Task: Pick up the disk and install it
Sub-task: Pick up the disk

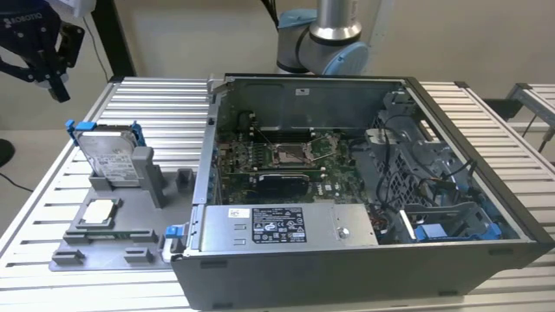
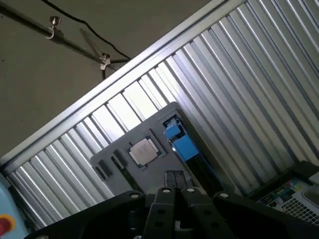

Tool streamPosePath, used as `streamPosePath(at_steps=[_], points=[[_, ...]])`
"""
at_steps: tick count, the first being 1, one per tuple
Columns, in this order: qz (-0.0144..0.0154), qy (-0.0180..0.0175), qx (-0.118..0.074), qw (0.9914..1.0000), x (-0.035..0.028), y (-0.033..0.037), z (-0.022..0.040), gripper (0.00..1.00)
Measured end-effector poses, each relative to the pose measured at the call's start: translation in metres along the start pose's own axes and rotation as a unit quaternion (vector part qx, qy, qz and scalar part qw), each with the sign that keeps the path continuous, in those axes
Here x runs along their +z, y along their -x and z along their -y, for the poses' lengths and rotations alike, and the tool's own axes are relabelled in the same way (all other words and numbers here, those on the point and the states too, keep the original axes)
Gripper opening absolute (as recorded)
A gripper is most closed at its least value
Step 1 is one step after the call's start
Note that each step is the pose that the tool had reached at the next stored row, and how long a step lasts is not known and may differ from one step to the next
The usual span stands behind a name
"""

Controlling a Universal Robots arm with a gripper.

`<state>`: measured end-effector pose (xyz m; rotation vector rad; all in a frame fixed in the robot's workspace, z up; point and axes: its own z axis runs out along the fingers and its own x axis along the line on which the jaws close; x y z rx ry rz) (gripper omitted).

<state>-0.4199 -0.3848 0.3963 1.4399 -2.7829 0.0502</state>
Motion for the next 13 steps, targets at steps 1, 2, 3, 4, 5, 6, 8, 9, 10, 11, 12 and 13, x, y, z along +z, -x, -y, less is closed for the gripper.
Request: streamPosePath(at_steps=[1, 2, 3, 4, 5, 6, 8, 9, 10, 11, 12, 13], points=[[0.0002, -0.0002, -0.008, 0.99997, 0.0000, 0.0000, 0.0000, 0.00], [0.0005, -0.0004, -0.017, 0.99986, 0.0000, 0.0000, 0.0000, 0.00], [0.0005, -0.0005, -0.021, 0.99979, 0.0000, 0.0000, 0.0000, 0.00], [0.0005, -0.0005, -0.021, 0.99978, 0.0000, 0.0000, 0.0000, 0.00], [0.0005, -0.0006, -0.021, 0.99978, 0.0000, 0.0000, 0.0000, 0.00], [0.0005, -0.0006, -0.021, 0.99978, 0.0000, 0.0000, 0.0000, 0.00], [0.0005, -0.0006, -0.021, 0.99978, 0.0000, 0.0000, 0.0000, 0.00], [0.0007, -0.0008, -0.021, 0.99978, 0.0000, 0.0000, 0.0000, 0.00], [0.0014, -0.0004, -0.021, 0.99978, 0.0000, 0.0000, -0.0002, 0.00], [0.0026, 0.0001, -0.021, 0.99977, 0.0000, -0.0001, -0.0002, 0.00], [0.0035, 0.0005, -0.021, 0.99977, 0.0001, 0.0000, -0.0002, 0.00], [0.0035, 0.0005, -0.021, 0.99976, 0.0001, 0.0000, -0.0001, 0.00]])
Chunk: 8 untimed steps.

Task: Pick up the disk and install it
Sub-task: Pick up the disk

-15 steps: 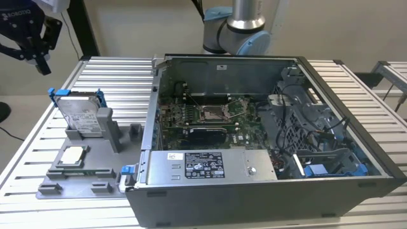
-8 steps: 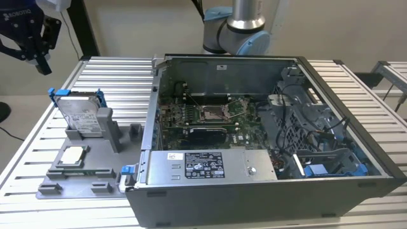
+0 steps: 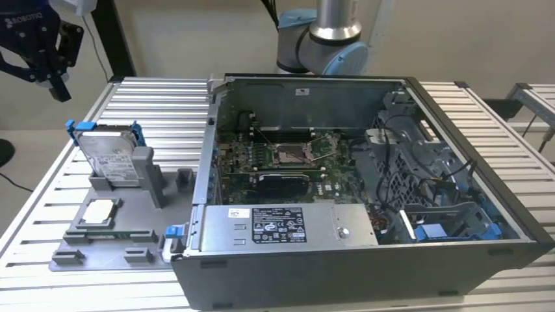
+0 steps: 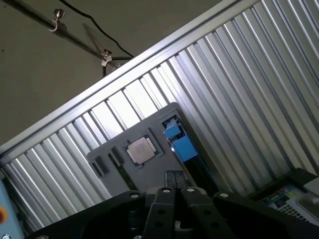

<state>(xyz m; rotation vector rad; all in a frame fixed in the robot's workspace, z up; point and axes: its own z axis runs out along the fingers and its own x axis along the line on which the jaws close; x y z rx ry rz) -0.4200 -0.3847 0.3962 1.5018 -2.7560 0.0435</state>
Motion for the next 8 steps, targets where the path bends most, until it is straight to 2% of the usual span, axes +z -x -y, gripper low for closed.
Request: streamPosePath(at_steps=[8], points=[[0.0001, 0.0000, -0.003, 1.00000, 0.0000, 0.0000, 0.0001, 0.00]])
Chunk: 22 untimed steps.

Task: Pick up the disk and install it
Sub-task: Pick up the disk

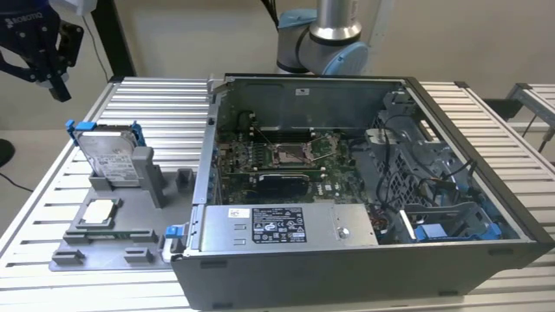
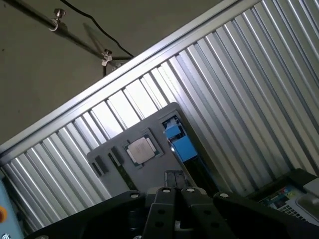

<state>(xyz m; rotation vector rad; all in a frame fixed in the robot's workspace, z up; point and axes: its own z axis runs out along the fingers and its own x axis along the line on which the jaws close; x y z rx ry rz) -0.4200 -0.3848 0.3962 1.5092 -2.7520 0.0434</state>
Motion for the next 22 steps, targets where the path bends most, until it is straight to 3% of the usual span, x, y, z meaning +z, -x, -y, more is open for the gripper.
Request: streamPosePath(at_steps=[5, 10, 13, 16, 17, 22], points=[[0.0008, -0.0006, -0.036, 0.99934, 0.0002, 0.0000, 0.0000, 0.00], [0.0027, -0.0008, -0.078, 0.99696, 0.0012, 0.0000, 0.0000, 0.00], [0.0079, 0.0014, -0.097, 0.99528, 0.0026, 0.0001, 0.0001, 0.00], [0.0125, 0.0035, -0.117, 0.99308, 0.0040, 0.0002, 0.0001, 0.00], [0.0135, 0.0038, -0.126, 0.99199, 0.0047, 0.0002, 0.0000, 0.00], [0.0156, 0.0043, -0.171, 0.98521, 0.0082, 0.0003, 0.0000, 0.00]])
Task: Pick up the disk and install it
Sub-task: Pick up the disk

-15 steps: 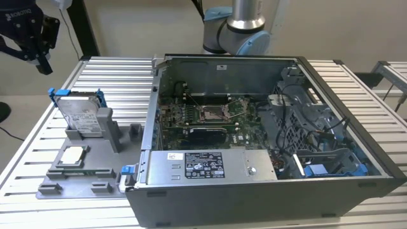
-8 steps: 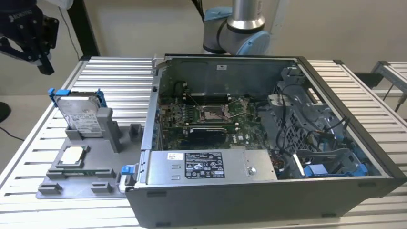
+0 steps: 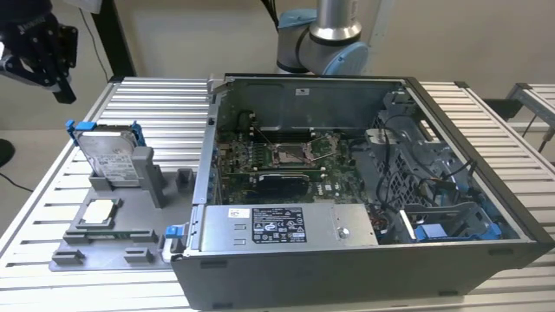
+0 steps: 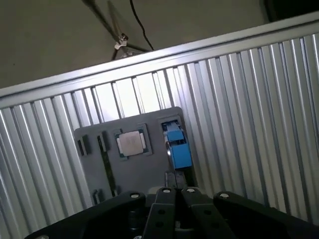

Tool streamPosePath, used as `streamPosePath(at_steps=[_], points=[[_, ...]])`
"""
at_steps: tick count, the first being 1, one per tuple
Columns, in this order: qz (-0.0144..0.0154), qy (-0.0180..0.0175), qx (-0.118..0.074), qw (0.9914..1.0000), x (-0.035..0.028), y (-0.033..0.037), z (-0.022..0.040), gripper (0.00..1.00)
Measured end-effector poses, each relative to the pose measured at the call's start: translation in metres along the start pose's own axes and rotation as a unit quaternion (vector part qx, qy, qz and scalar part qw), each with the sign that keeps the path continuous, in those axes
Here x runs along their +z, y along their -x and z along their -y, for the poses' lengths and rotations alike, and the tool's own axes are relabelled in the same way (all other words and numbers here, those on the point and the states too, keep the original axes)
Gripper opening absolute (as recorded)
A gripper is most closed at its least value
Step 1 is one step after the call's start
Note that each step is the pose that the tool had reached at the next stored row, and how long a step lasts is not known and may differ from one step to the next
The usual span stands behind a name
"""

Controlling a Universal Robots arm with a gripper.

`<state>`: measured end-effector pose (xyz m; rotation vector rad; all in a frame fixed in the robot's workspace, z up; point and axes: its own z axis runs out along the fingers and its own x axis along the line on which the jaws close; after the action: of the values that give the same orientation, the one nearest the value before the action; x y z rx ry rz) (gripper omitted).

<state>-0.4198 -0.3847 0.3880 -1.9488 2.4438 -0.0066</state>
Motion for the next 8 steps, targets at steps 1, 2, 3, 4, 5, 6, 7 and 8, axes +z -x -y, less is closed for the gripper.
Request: streamPosePath(at_steps=[1, 2, 3, 4, 5, 6, 7, 8], points=[[0.0001, 0.0001, -0.009, 0.99996, 0.0006, 0.0000, 0.0000, 0.00], [0.0002, 0.0002, -0.018, 0.99984, 0.0012, 0.0000, 0.0000, 0.00], [0.0004, 0.0003, -0.027, 0.99963, 0.0017, 0.0000, 0.0000, 0.00], [0.0005, 0.0004, -0.036, 0.99934, 0.0020, 0.0000, 0.0000, 0.00], [0.0006, 0.0005, -0.045, 0.99898, 0.0022, 0.0000, 0.0000, 0.00], [0.0007, 0.0006, -0.054, 0.99853, 0.0024, 0.0000, 0.0000, 0.00], [0.0008, 0.0007, -0.064, 0.99797, 0.0026, 0.0000, 0.0000, 0.00], [0.0010, 0.0007, -0.072, 0.99737, 0.0028, 0.0000, 0.0000, 0.00]])
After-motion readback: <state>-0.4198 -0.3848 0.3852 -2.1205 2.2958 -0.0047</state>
